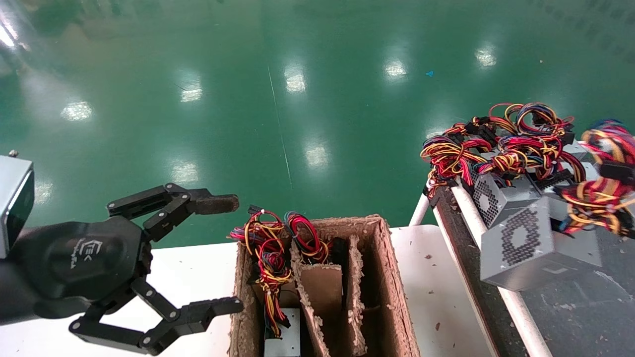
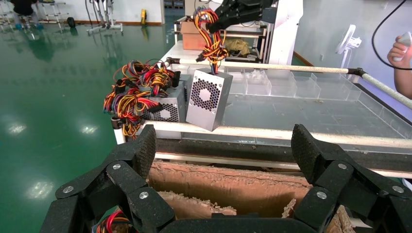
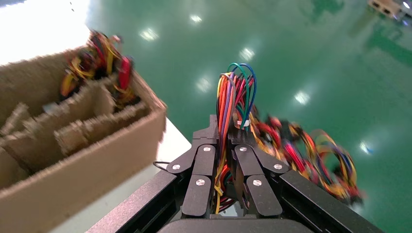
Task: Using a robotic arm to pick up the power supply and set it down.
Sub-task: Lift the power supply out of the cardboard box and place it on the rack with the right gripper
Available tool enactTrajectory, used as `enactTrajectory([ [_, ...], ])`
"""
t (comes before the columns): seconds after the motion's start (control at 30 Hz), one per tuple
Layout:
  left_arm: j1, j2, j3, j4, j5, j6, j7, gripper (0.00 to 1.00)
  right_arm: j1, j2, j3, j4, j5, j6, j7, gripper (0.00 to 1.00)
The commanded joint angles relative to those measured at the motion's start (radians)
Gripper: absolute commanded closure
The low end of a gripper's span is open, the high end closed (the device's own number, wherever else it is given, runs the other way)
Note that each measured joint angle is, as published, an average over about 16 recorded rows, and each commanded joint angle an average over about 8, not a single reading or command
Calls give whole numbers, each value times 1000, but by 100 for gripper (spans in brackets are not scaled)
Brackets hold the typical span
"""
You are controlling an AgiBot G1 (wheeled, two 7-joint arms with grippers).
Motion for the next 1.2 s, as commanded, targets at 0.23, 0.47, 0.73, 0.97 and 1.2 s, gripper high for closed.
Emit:
enactTrajectory([
  [0.23, 0, 0, 0, 0, 0, 0, 0, 0, -114, 20, 49, -139, 40, -21, -97, 100],
  [0.47, 0, 0, 0, 0, 0, 0, 0, 0, -187, -32, 63, -151, 34, 27, -154, 100],
  [0.73, 0, 0, 0, 0, 0, 0, 0, 0, -160, -93, 27, -80, -19, 129, -137, 100],
  [0.97, 0, 0, 0, 0, 0, 0, 0, 0, -47, -155, -42, -77, -100, 158, -110, 100],
  [1.2, 0, 0, 0, 0, 0, 0, 0, 0, 94, -217, -109, -141, -185, 125, -106, 100],
])
